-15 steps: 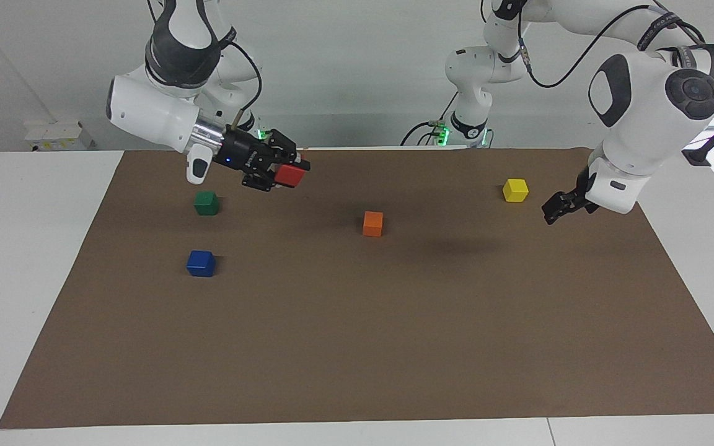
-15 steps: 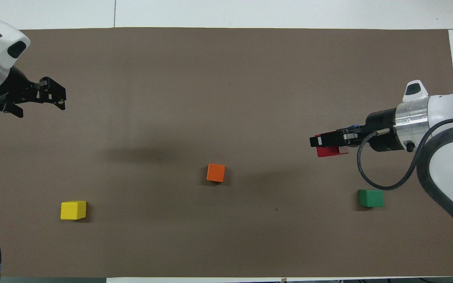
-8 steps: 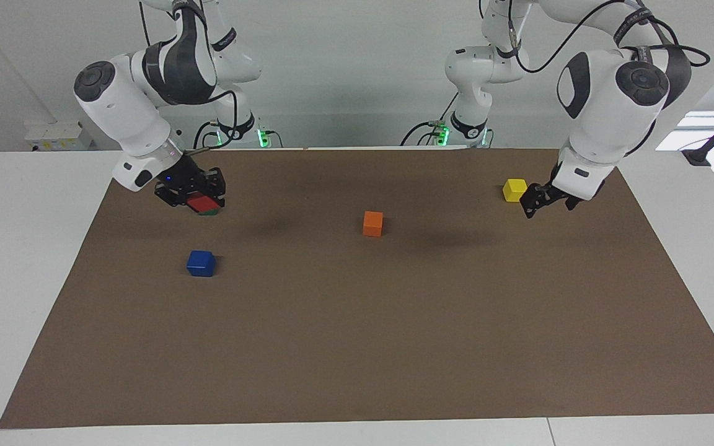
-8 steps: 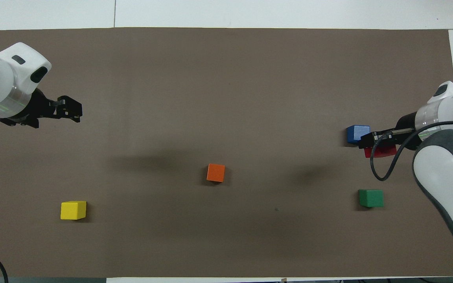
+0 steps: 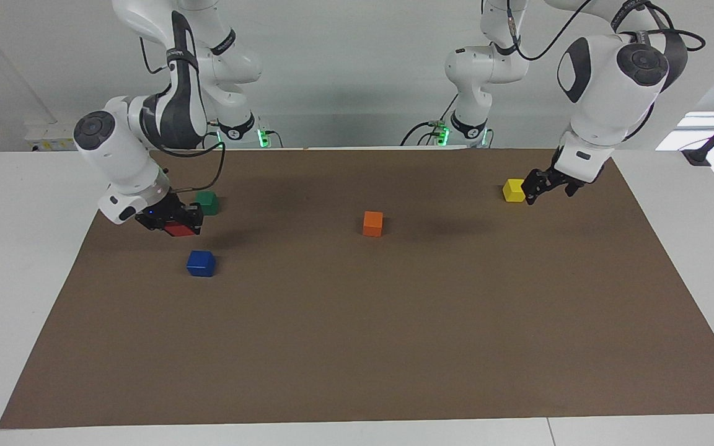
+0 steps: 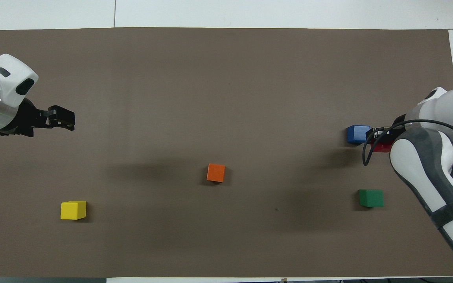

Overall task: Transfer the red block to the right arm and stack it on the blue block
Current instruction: 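Lower the red cube onto the blue cube and open the right gripper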

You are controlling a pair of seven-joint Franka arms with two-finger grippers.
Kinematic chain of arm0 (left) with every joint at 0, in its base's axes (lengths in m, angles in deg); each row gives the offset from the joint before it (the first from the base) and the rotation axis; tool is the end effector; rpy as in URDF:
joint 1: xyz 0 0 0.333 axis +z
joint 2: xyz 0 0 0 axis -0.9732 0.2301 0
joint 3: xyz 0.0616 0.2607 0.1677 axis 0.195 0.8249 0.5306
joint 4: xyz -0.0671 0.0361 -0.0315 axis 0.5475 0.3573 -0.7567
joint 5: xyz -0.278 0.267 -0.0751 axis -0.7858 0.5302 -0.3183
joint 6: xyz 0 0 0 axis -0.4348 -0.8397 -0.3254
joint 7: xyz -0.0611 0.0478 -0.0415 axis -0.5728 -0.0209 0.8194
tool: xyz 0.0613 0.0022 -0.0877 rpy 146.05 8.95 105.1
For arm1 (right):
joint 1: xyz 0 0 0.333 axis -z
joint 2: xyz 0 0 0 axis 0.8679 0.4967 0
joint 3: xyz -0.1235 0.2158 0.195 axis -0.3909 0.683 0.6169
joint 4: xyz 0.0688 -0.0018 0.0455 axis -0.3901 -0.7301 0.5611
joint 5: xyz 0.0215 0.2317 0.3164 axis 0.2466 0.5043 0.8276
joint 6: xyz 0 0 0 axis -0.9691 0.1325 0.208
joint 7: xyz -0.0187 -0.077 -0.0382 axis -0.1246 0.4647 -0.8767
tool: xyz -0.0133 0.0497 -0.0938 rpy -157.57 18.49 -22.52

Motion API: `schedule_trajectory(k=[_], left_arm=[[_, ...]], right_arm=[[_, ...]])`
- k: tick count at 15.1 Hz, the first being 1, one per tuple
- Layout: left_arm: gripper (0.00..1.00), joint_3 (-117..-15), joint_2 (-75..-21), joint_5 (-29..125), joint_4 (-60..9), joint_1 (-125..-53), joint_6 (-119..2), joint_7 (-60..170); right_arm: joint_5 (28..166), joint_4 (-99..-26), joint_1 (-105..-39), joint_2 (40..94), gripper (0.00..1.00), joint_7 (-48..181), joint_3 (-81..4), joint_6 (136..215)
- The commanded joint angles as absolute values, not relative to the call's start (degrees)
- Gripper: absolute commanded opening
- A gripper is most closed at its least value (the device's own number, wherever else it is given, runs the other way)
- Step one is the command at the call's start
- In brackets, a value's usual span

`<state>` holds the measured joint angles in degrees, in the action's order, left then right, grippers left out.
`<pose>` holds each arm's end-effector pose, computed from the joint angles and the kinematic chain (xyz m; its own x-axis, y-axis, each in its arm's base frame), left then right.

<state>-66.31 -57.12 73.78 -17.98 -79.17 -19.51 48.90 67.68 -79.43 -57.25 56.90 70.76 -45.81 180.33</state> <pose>0.5595 -0.0532 0.5359 0.9969 0.0619 -0.0489 0.0610 -0.9979 -0.0201 0.5523 -0.0309 0.3755 0.9984 -0.0047 -0.0564 -0.0058 -0.9998 -0.0194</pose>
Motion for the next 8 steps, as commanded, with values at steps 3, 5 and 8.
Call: schedule_trajectory(k=[3,5,8], left_arm=[[1.0,-65.85,-57.86,71.53,-18.22,-78.11,-18.8,41.69],[1.0,-65.77,-58.13,71.53,-18.22,-78.19,-19.49,41.59],[1.0,-65.85,-58.13,71.97,-18.13,-78.63,-19.41,41.16]], right_arm=[[61.19,-79.4,-58.54,59.29,0.0,80.17,-45.12,186.67],[61.18,-79.4,-60.11,59.9,0.0,83.07,-45.12,187.64],[61.01,-79.32,-61.27,60.17,0.0,84.4,-45.12,189.14]])
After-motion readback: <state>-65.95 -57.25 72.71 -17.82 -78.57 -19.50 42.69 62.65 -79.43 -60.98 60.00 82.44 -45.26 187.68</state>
